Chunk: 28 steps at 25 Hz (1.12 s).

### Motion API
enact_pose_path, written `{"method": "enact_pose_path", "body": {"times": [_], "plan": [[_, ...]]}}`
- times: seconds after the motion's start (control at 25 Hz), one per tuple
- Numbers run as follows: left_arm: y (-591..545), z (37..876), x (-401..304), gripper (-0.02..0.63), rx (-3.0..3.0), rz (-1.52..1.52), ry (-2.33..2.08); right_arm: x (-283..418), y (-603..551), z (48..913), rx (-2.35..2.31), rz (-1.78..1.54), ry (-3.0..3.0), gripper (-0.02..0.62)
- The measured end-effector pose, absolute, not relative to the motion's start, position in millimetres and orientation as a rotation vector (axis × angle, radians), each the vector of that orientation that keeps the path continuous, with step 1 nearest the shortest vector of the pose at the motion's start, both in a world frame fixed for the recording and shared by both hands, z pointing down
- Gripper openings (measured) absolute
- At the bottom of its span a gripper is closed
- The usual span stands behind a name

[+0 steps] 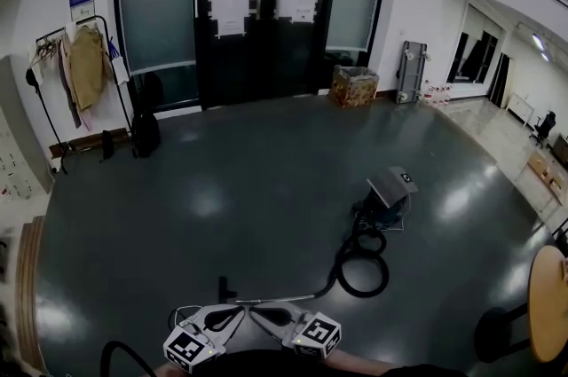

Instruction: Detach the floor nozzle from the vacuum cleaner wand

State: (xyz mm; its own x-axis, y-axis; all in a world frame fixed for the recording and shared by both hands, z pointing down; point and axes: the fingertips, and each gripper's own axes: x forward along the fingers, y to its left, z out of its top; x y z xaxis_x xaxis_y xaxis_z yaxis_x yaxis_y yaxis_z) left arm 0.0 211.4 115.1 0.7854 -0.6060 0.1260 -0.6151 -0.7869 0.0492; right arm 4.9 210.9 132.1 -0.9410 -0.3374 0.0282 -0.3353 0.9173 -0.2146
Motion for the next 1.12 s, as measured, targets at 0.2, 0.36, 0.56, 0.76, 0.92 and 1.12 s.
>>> {"method": "enact_pose_path", "body": {"times": [0.2,0.36,0.56,0.76,0.92,1.12], "plan": [[219.6,129.0,-3.1,0.002,2.83,0.123,-1.012,9.9,218.8,137.8,-0.559,-0.343,3.062,0.001],[220.7,124.8,-1.4,0.002,2.859,0.146,-0.993,14.5,217.6,136.8,-0.602,-0.369,3.041,0.002],[221.4,127.0,2.0,0.002,2.873,0.147,-0.974,18.6,216.4,138.2,-0.636,-0.359,3.035,0.002],[220.3,126.7,-0.1,0.002,2.882,0.159,-0.963,21.9,212.5,138.6,-0.679,-0.362,3.027,0.002],[220.7,132.1,0.3,0.002,2.884,0.172,-0.954,24.5,210.8,143.8,-0.702,-0.372,3.022,0.002],[224.9,128.0,2.4,0.002,2.886,0.181,-0.945,26.9,214.4,140.9,-0.713,-0.37,3.023,0.002]]}}
